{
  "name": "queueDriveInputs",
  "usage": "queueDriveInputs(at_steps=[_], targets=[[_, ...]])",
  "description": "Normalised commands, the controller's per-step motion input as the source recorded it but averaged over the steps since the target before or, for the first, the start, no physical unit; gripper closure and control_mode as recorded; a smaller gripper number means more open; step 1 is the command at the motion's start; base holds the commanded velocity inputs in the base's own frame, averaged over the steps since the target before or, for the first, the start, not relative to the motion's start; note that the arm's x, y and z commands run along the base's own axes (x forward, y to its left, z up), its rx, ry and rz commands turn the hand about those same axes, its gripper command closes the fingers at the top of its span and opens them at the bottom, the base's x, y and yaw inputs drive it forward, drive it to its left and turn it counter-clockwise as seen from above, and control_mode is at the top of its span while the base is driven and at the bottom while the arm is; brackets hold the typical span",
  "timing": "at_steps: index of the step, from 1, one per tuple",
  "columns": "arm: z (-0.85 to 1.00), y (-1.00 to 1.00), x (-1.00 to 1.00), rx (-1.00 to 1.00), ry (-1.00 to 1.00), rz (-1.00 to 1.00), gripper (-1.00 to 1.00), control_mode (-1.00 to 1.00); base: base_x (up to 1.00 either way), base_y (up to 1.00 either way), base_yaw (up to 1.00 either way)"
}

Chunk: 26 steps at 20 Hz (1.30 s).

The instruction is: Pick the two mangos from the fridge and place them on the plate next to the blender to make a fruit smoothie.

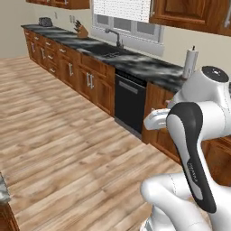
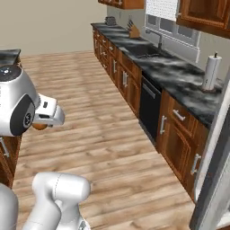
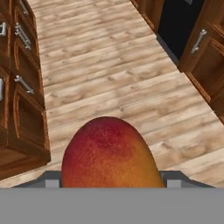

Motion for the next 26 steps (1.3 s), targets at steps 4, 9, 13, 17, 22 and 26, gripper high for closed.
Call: queueDriveInputs(at_steps=[4,9,13,17,22,26], targets=[[0.0,0.0,0.0,0.0,0.0,0.0,1.0,1.0,1.0,0.36,0.08],[0.0,0.0,0.0,0.0,0.0,0.0,1.0,1.0,1.0,0.54,0.31],[0.0,0.0,0.0,0.0,0.0,0.0,1.0,1.0,1.0,0.33,0.18],[0.0,0.0,0.0,0.0,0.0,0.0,1.0,1.0,1.0,0.2,0.13],[0.0,0.0,0.0,0.0,0.0,0.0,1.0,1.0,1.0,0.35,0.18],[0.0,0.0,0.0,0.0,0.0,0.0,1.0,1.0,1.0,0.16,0.17]])
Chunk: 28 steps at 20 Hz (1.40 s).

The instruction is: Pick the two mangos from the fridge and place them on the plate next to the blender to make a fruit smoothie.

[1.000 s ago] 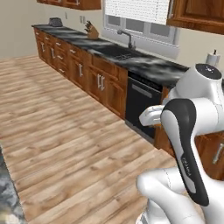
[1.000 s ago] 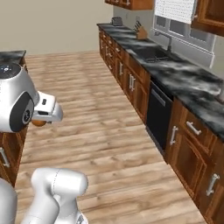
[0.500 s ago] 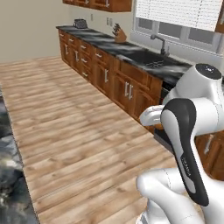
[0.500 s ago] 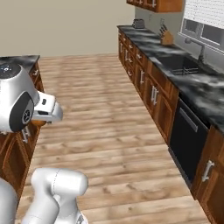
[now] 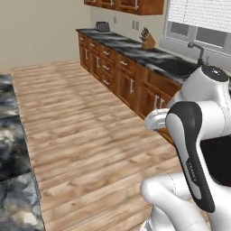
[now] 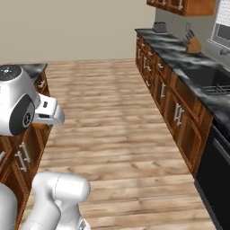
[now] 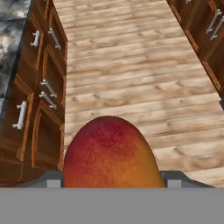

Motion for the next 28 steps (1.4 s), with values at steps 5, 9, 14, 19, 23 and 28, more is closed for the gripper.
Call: queueDriveInputs(at_steps=[5,9,14,19,23,28], targets=[[0.0,0.0,0.0,0.0,0.0,0.0,1.0,1.0,1.0,0.04,0.15],[0.0,0.0,0.0,0.0,0.0,0.0,1.0,1.0,1.0,0.04,0.15],[0.0,0.0,0.0,0.0,0.0,0.0,1.0,1.0,1.0,0.03,0.15],[0.0,0.0,0.0,0.0,0.0,0.0,1.0,1.0,1.0,0.02,0.14],[0.0,0.0,0.0,0.0,0.0,0.0,1.0,1.0,1.0,0.0,0.11],[0.0,0.0,0.0,0.0,0.0,0.0,1.0,1.0,1.0,0.0,0.07]])
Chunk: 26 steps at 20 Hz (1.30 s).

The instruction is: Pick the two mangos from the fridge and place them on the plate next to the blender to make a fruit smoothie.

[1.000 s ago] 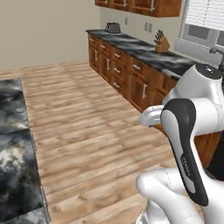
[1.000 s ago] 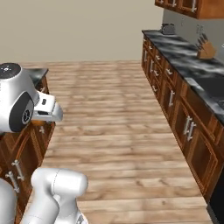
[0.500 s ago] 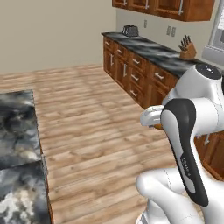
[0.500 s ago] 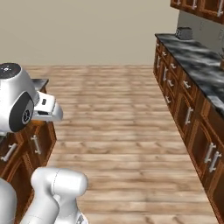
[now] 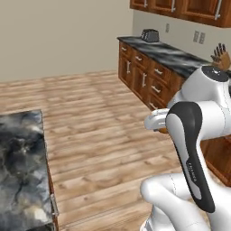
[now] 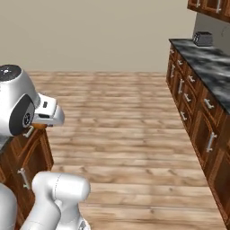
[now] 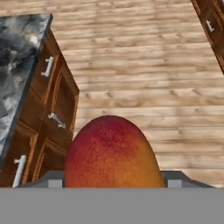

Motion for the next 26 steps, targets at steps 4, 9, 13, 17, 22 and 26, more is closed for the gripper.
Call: queueDriveInputs(at_steps=[4,9,13,17,22,26], targets=[[0.0,0.0,0.0,0.0,0.0,0.0,1.0,1.0,1.0,0.0,0.04],[0.0,0.0,0.0,0.0,0.0,0.0,1.0,1.0,1.0,0.05,0.08],[0.0,0.0,0.0,0.0,0.0,0.0,1.0,1.0,1.0,0.03,0.08],[0.0,0.0,0.0,0.0,0.0,0.0,1.0,1.0,1.0,0.11,0.1],[0.0,0.0,0.0,0.0,0.0,0.0,1.0,1.0,1.0,0.0,0.29],[0.0,0.0,0.0,0.0,0.0,0.0,1.0,1.0,1.0,0.0,0.44]])
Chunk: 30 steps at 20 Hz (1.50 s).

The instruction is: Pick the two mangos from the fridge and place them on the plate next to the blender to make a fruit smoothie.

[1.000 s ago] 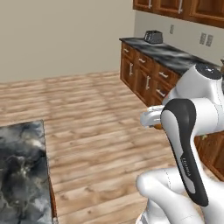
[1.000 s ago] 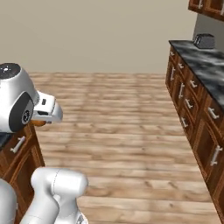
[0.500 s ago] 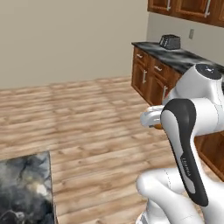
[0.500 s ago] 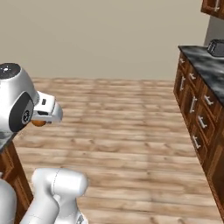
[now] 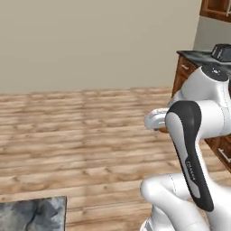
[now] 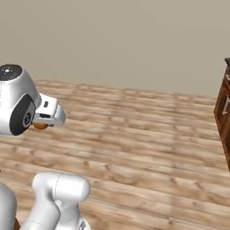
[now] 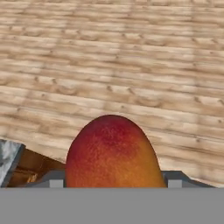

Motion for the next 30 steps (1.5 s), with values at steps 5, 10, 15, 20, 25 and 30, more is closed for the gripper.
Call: queueDriveInputs(at_steps=[5,10,15,20,25,30], targets=[[0.0,0.0,0.0,0.0,0.0,0.0,1.0,1.0,1.0,-0.02,0.57],[0.0,0.0,0.0,0.0,0.0,0.0,1.0,1.0,0.92,-0.15,0.8],[0.0,0.0,0.0,0.0,0.0,0.0,1.0,1.0,0.63,-0.11,0.88],[0.0,0.0,0.0,0.0,0.0,0.0,1.0,1.0,0.48,-0.05,0.9],[0.0,0.0,0.0,0.0,0.0,0.0,1.0,1.0,0.96,-0.18,0.65],[0.0,0.0,0.0,0.0,0.0,0.0,1.0,1.0,1.0,-0.34,0.41]])
